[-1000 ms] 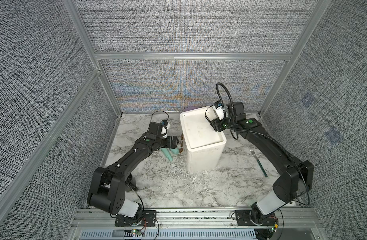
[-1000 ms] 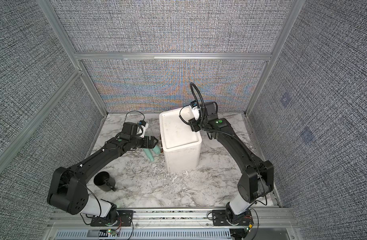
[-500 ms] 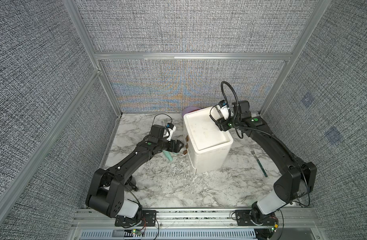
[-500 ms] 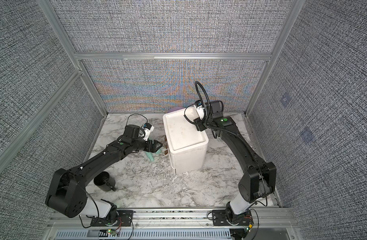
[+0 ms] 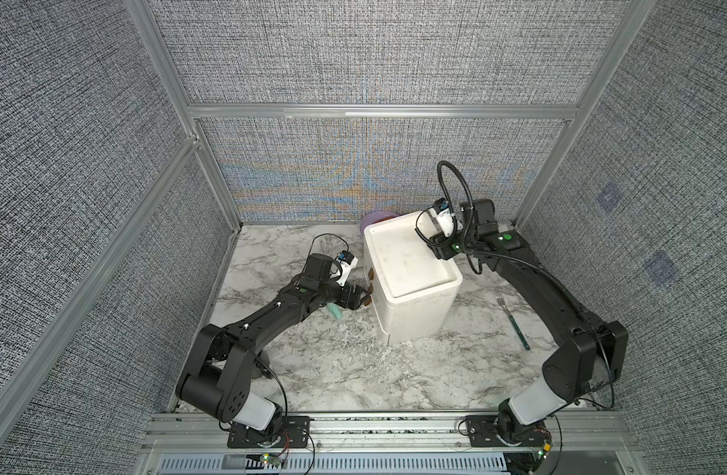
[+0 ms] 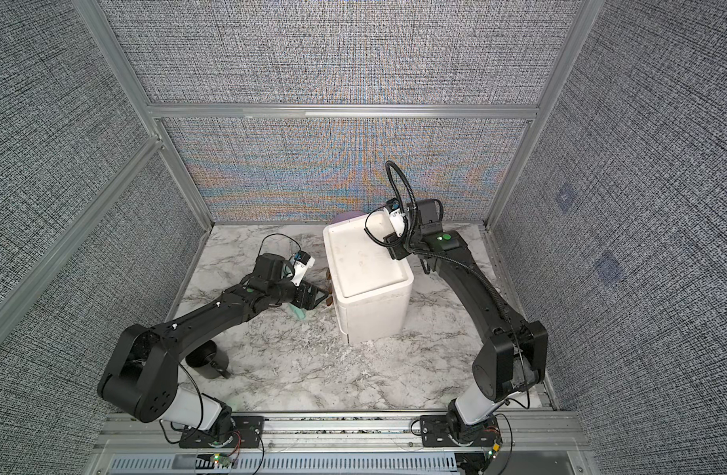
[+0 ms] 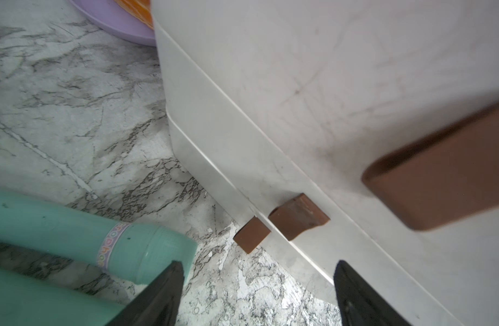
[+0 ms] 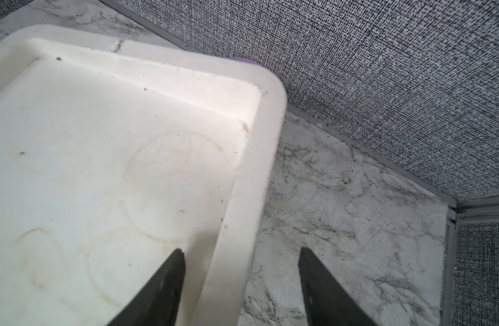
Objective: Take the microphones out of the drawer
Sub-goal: Adjust the storage box at the center of the board.
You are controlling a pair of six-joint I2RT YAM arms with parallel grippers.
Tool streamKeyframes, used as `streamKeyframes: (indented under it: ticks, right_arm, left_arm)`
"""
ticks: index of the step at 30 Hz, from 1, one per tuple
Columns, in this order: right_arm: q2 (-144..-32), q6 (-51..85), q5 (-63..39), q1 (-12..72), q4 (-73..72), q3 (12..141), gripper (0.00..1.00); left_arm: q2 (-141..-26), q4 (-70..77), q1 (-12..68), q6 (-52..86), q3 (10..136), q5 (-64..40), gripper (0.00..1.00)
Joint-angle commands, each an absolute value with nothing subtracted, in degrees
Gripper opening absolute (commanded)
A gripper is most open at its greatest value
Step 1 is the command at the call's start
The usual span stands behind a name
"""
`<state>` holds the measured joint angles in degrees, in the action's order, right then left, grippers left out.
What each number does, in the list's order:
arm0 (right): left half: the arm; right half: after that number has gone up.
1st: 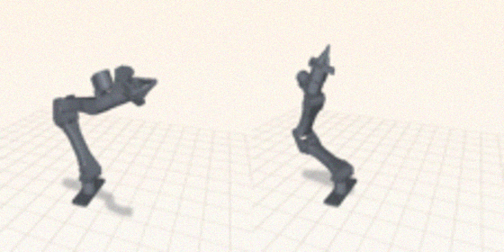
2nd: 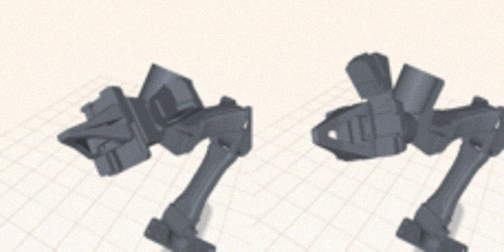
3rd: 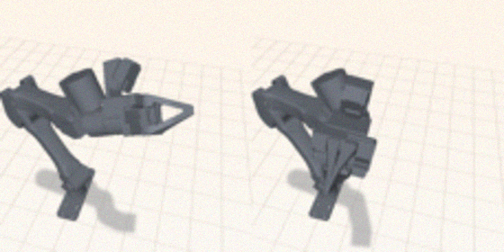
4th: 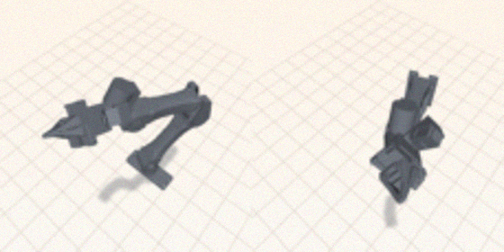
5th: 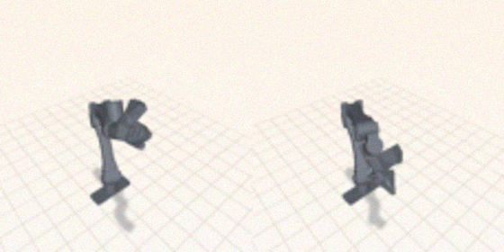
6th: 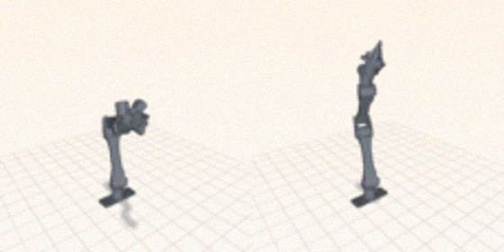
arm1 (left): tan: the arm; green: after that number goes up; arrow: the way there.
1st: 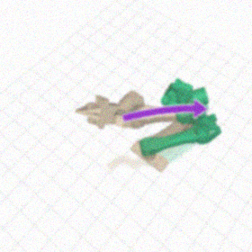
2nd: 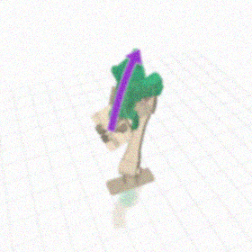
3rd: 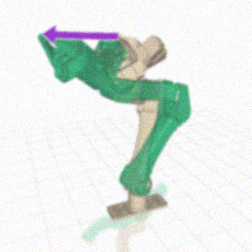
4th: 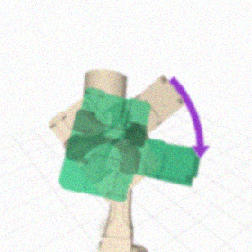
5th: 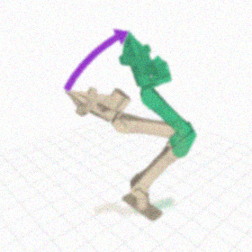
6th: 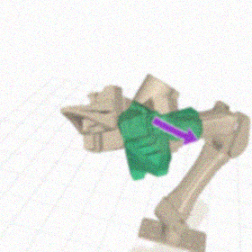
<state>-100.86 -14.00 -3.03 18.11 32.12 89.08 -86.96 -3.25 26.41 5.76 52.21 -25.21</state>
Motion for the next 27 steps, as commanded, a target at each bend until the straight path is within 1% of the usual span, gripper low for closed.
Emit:
streamKeyframes:
  ticks: [1,7,13,16,21,22,27]
  right_arm:
    - [-100.8,-16.8,-0.4,18.2,34.8,88.7,0.6]
    - [-101.2,-16.9,-1.5,18.3,35.2,88.8,0.74]
    - [-101.5,-16.9,-1.6,18.4,35.5,88.9,0.81]
    - [-101.5,-16.8,-1.8,18.4,35.7,89.0,0.84]
    - [-101.8,-16.7,-1.8,18.4,35.7,89.1,0.88]
    - [-101.7,-16.7,-1.8,18.4,35.7,89.1,0.97]
    - [-101.9,-17.3,-3.3,18.4,36.1,89.1,0.98]
  left_arm:
    - [-87.7,-0.5,26.7,4.2,52.8,-25.8,0.84]
    - [-88.4,-0.4,26.9,3.3,53.3,-27.1,0.82]
    - [-90.8,-2.2,27.5,1.9,54.8,-28.2,0.76]
    - [-91.3,-2.5,27.8,1.3,55.2,-28.1,0.76]
    - [-92.0,-1.8,28.1,1.1,55.5,-28.9,0.71]
    - [-92.2,-1.9,28.2,0.9,55.7,-29.2,0.71]
    - [-91.6,0.2,28.8,0.2,54.9,-28.2,0.67]
